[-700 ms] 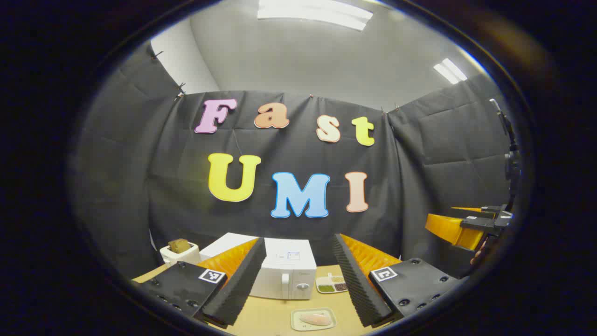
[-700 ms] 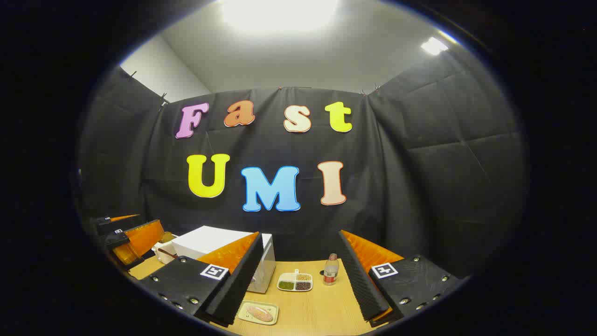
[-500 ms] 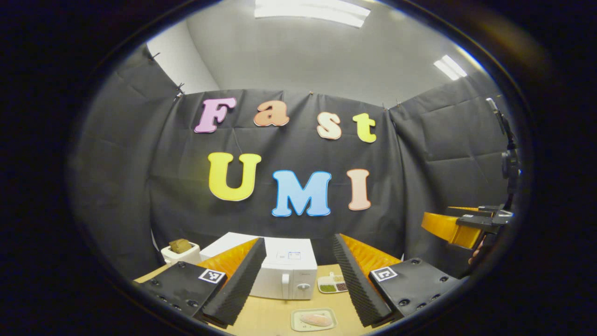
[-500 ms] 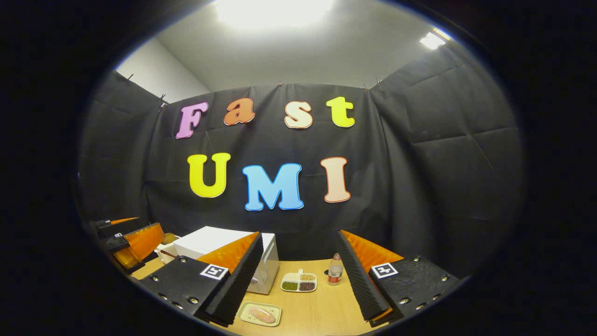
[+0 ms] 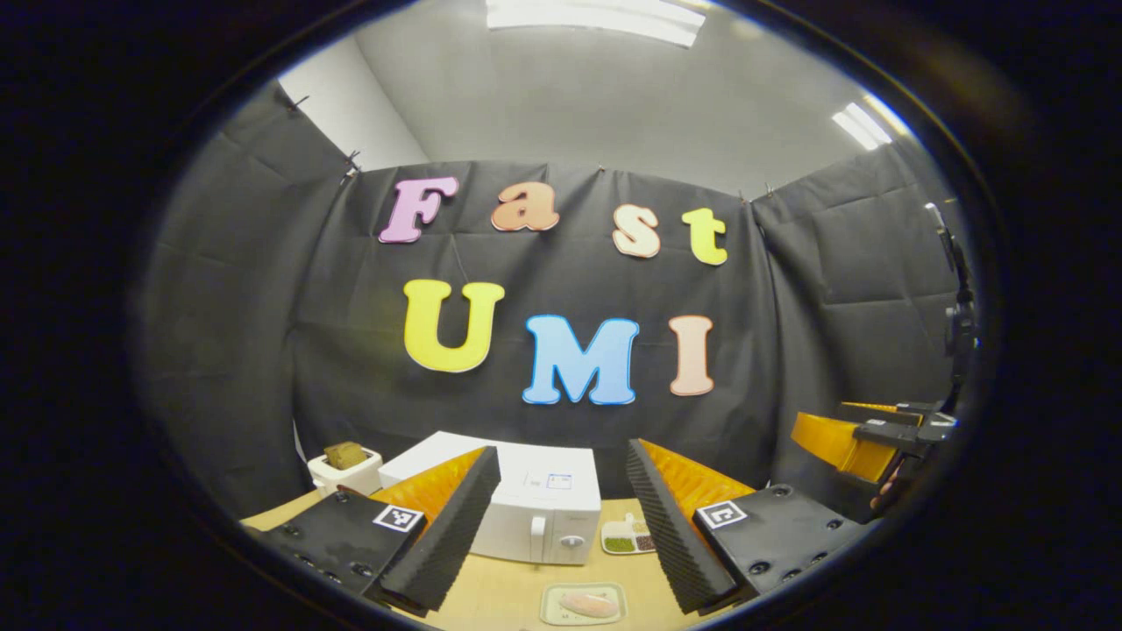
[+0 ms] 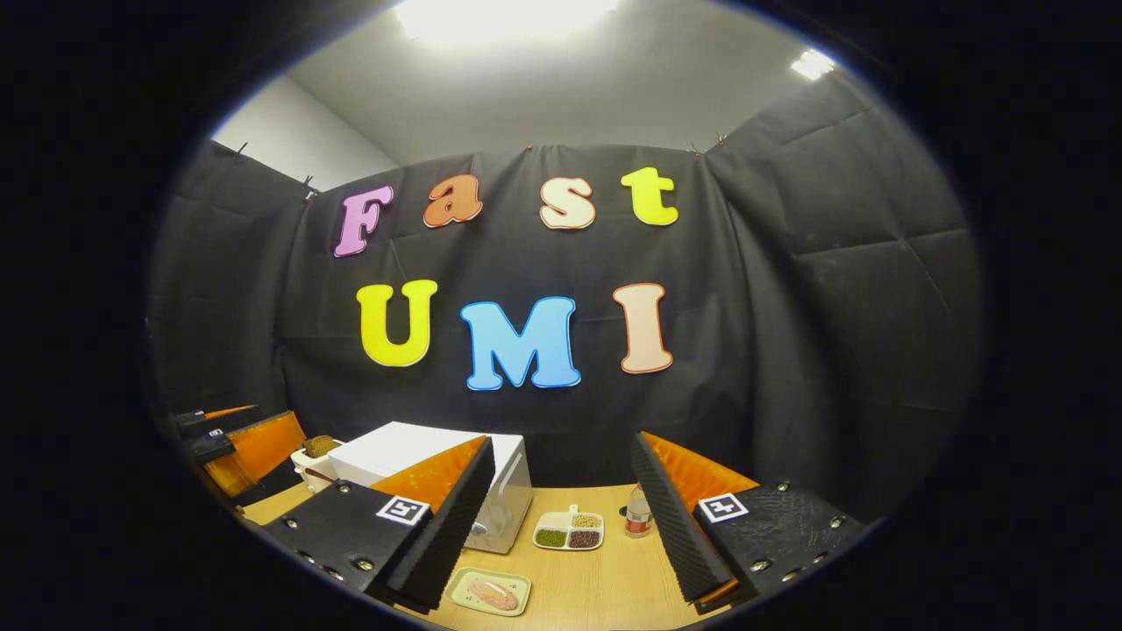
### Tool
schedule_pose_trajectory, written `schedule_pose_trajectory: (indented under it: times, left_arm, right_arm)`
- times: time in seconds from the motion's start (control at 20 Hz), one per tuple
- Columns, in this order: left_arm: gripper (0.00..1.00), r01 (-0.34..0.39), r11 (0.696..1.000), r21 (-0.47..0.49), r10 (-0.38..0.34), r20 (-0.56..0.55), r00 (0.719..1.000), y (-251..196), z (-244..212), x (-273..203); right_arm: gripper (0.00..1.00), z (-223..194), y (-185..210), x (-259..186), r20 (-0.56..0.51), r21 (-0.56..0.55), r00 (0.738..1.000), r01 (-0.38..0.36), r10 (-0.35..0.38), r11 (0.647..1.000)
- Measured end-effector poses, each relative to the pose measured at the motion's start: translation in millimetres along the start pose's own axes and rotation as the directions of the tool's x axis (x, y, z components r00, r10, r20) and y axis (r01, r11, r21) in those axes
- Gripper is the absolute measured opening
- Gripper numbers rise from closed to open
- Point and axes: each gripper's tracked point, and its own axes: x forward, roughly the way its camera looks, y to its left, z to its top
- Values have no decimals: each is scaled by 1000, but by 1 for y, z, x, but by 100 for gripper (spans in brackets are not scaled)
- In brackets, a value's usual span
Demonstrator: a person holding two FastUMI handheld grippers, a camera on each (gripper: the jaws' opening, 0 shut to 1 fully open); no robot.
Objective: Open the microwave oven with the left hand, put the food in, and close the microwave oven.
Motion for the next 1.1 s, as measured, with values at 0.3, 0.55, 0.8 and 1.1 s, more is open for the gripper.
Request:
schedule_pose_trajectory:
  times: [0.3, 0.55, 0.8, 1.1]
  left_arm:
    - [98, 1, 1000, -9, -1, -44, 999, -8, -46, 28]
    - [97, 52, 995, 90, -45, -77, 996, -5, -107, 58]
    - [98, 101, 995, 1, -100, -121, 988, 12, -176, 87]
    - [99, 114, 988, -102, -133, -208, 969, 37, -262, 132]
  right_arm:
    - [96, -20, -3, 14, -37, 31, 997, -62, 63, 998]
    - [96, -33, -13, 24, -64, 11, 998, -15, 15, 1000]
    - [96, -43, -8, 18, -99, -16, 991, 83, -84, 996]
    - [96, -62, 8, 1, -135, -76, 980, 140, -149, 987]
